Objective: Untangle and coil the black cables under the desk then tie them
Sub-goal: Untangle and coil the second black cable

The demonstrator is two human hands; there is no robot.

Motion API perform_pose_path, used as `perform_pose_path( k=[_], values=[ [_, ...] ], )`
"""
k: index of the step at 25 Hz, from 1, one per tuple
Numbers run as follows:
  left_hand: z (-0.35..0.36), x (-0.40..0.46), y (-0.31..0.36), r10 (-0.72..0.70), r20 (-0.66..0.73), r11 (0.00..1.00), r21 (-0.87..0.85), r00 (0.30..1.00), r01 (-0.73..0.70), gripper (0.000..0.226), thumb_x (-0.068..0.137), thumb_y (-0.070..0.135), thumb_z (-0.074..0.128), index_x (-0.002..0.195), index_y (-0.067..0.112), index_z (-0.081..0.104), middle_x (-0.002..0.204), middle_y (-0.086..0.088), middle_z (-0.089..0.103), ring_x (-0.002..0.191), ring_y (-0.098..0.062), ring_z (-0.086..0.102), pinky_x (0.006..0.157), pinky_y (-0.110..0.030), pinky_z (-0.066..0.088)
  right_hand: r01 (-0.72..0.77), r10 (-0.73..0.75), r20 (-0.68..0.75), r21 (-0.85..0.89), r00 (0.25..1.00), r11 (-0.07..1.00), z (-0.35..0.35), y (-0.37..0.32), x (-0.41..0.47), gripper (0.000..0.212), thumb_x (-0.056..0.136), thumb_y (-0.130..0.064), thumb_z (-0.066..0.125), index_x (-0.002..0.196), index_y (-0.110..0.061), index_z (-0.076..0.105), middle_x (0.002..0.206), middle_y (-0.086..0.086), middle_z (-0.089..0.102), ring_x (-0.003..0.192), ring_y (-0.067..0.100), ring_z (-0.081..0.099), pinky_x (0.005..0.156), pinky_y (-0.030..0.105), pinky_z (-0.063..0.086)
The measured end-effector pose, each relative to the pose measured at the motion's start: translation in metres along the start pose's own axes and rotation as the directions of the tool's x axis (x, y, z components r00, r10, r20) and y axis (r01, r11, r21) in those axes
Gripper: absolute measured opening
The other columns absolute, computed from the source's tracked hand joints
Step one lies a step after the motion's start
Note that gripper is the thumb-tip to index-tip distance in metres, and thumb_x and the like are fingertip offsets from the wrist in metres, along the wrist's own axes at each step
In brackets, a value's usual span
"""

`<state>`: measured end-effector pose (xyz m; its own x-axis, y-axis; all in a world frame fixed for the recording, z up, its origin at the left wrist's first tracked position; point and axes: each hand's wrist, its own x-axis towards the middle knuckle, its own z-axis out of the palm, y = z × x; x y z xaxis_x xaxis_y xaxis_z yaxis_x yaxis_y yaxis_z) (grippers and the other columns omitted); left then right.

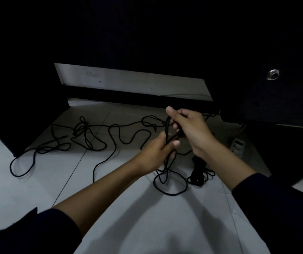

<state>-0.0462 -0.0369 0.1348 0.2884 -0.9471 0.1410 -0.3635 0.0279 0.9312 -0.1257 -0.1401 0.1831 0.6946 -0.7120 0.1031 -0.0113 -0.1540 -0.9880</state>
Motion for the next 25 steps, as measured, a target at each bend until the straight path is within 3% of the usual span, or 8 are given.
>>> perform_pose_path(
  k=[3, 7, 10, 12, 16, 18, 20, 25],
  values=[
    [-0.005, 0.002, 0.004, -0.034, 0.021, 0.998, -0.056, 0.999, 0.035, 0.019, 0.102, 0.021, 0.042, 0.085, 0.014, 0.05, 0.064, 0.005, 0.054, 0.057, -0.001, 0.049, 0.06, -0.013, 0.039, 0.09, -0.092, -0.008, -0.137, 0.996, 0.986, -0.006, 0.0, 0.001, 0.031, 0.088, -0.04, 0.063, 0.068, -0.017, 0.061, 0.057, -0.007, 0.054, 0.056, 0.0, 0.053, 0.065, 0.016, 0.044],
    [-0.001, 0.003, 0.013, -0.076, -0.062, 0.972, -0.227, 0.995, 0.06, 0.02, 0.103, 0.022, 0.039, 0.088, 0.014, 0.049, 0.065, 0.001, 0.059, 0.068, -0.012, 0.06, 0.071, -0.024, 0.047, -0.017, 0.017, 0.011, 0.024, 1.0, 1.0, 0.002, 0.005, -0.009, 0.047, 0.091, -0.059, 0.046, 0.089, -0.015, 0.064, 0.071, -0.003, 0.063, 0.057, 0.007, 0.059, 0.056, 0.023, 0.048],
    [-0.004, 0.006, 0.017, -0.197, -0.223, 0.903, -0.419, 0.955, 0.088, 0.019, 0.103, 0.025, 0.04, 0.089, 0.014, 0.048, 0.062, 0.001, 0.053, 0.054, -0.011, 0.056, 0.059, -0.028, 0.047, -0.236, 0.225, 0.263, 0.012, 0.938, 0.972, 0.012, 0.03, -0.03, 0.069, 0.081, -0.08, 0.027, 0.091, -0.02, 0.062, 0.064, -0.003, 0.062, 0.059, 0.015, 0.059, 0.065, 0.035, 0.048],
    [-0.009, 0.008, 0.016, -0.224, -0.278, 0.916, -0.388, 0.934, 0.105, 0.02, 0.102, 0.025, 0.041, 0.088, 0.013, 0.048, 0.064, 0.0, 0.048, 0.05, -0.009, 0.048, 0.049, -0.022, 0.043, -0.27, 0.267, 0.403, -0.051, 0.875, 0.961, 0.012, 0.046, -0.04, 0.075, 0.076, -0.083, 0.03, 0.103, -0.02, 0.061, 0.071, 0.004, 0.07, 0.07, 0.021, 0.069, 0.073, 0.036, 0.054],
    [-0.013, 0.003, 0.015, -0.237, -0.23, 0.921, -0.363, 0.944, 0.142, 0.019, 0.104, 0.022, 0.037, 0.094, 0.007, 0.044, 0.066, -0.001, 0.043, 0.05, -0.01, 0.036, 0.047, -0.021, 0.034, 0.047, 0.112, 0.513, -0.288, 0.851, 0.957, -0.005, 0.061, -0.039, 0.049, 0.088, -0.061, 0.052, 0.075, -0.014, 0.061, 0.065, -0.004, 0.062, 0.062, 0.006, 0.059, 0.067, 0.021, 0.048],
    [-0.018, 0.004, 0.018, -0.241, -0.243, 0.916, -0.378, 0.94, 0.138, 0.021, 0.104, 0.021, 0.035, 0.089, 0.009, 0.043, 0.064, 0.0, 0.041, 0.044, -0.007, 0.032, 0.042, -0.019, 0.03, 0.156, 0.113, 0.539, -0.427, 0.835, 0.891, -0.014, 0.069, -0.039, 0.044, 0.09, -0.056, 0.054, 0.075, -0.015, 0.059, 0.07, -0.001, 0.064, 0.065, 0.003, 0.06, 0.062, 0.013, 0.045],
    [-0.027, 0.005, 0.021, -0.245, -0.249, 0.926, -0.346, 0.937, 0.15, 0.023, 0.104, 0.021, 0.035, 0.085, 0.012, 0.043, 0.063, 0.0, 0.041, 0.04, -0.005, 0.031, 0.039, -0.018, 0.028, 0.2, 0.123, 0.546, -0.494, 0.829, 0.846, -0.025, 0.075, -0.039, 0.033, 0.092, -0.051, 0.053, 0.084, -0.02, 0.058, 0.079, -0.003, 0.064, 0.074, 0.002, 0.061, 0.064, 0.016, 0.047],
    [-0.034, -0.001, 0.012, -0.295, -0.165, 0.954, -0.107, 0.941, 0.28, 0.025, 0.104, 0.023, 0.036, 0.082, 0.014, 0.042, 0.066, -0.002, 0.047, 0.046, -0.01, 0.036, 0.044, -0.021, 0.032, 0.607, -0.191, 0.599, -0.635, 0.777, 0.478, -0.045, 0.056, -0.021, 0.019, 0.099, -0.038, 0.042, 0.097, -0.022, 0.052, 0.089, -0.009, 0.042, 0.079, 0.006, 0.046, 0.067, 0.025, 0.038]
  ],
)
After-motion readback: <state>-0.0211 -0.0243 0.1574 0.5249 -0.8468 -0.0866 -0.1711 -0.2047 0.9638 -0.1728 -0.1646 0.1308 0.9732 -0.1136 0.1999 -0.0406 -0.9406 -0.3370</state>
